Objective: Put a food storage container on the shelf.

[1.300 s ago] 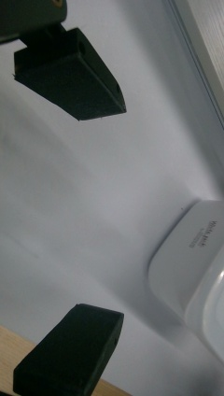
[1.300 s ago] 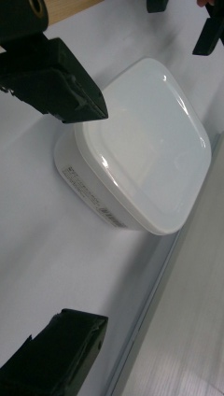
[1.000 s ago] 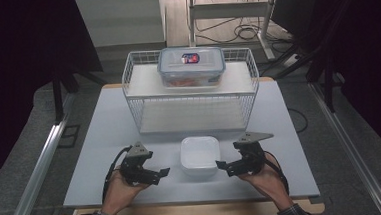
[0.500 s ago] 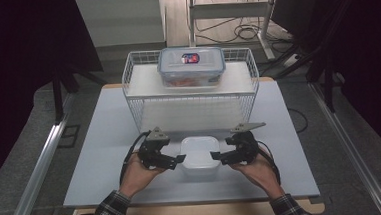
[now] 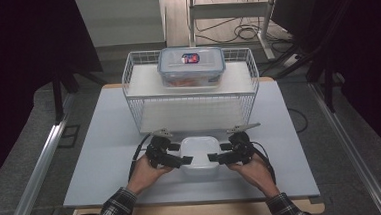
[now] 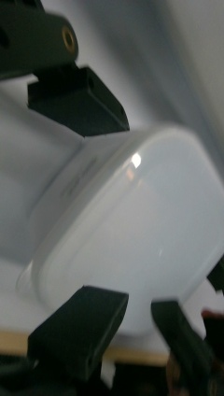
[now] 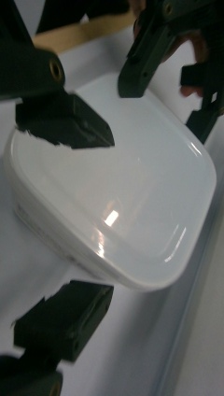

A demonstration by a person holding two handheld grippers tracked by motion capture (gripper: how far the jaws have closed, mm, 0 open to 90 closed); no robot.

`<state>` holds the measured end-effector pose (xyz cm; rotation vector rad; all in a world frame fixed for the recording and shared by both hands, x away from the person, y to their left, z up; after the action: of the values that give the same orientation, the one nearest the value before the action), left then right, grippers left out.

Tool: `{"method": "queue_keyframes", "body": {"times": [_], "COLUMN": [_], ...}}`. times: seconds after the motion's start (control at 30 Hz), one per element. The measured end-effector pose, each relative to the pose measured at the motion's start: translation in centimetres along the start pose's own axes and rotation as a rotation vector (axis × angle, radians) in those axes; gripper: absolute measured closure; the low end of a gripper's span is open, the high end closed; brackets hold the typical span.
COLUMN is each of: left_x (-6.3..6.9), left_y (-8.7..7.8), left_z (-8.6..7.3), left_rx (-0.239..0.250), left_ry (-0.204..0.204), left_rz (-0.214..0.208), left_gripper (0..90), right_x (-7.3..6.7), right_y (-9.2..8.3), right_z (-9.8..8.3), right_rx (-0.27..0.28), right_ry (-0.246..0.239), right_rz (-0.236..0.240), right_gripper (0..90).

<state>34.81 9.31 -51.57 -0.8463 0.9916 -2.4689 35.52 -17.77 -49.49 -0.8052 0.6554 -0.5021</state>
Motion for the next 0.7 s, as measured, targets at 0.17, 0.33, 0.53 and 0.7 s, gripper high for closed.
{"method": "queue_keyframes", "body": {"times": [0.17, 0.33, 0.53, 0.7], "left_x": [0.7, 1.7, 2.3, 2.0], "left_y": [-0.6, -1.8, -2.3, -2.5], "left_z": [-0.5, -1.1, -1.2, -1.5], "left_rx": [-0.016, 0.011, 0.062, 0.105], "left_ry": [-0.025, -0.024, -0.046, -0.100], "left_rz": [-0.002, 0.063, 0.117, 0.084], "left_gripper": [24.2, 47.6, 61.8, 69.9], "right_x": [-0.3, -1.1, -1.5, -1.6], "right_y": [-0.3, -1.5, -2.4, -2.5], "right_z": [-0.5, -0.8, -1.2, -1.1], "right_rx": [-0.020, -0.005, 0.038, 0.071], "right_ry": [0.026, 0.044, 0.084, 0.102], "right_rz": [0.022, -0.030, -0.052, -0.073], "right_gripper": [33.5, 52.5, 66.6, 71.7]}}
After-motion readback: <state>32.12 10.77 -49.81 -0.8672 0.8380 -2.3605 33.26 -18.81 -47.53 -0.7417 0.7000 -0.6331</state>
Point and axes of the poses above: each handheld gripper's, and its own axes: y roughly forward along the jaws, z roughly out of its top, x roughly to its right, the point moved 1 cm from there along y, roughly forward along the jaws, and after that the axes turned 11 degrees about -x, right-handed, at the moved point
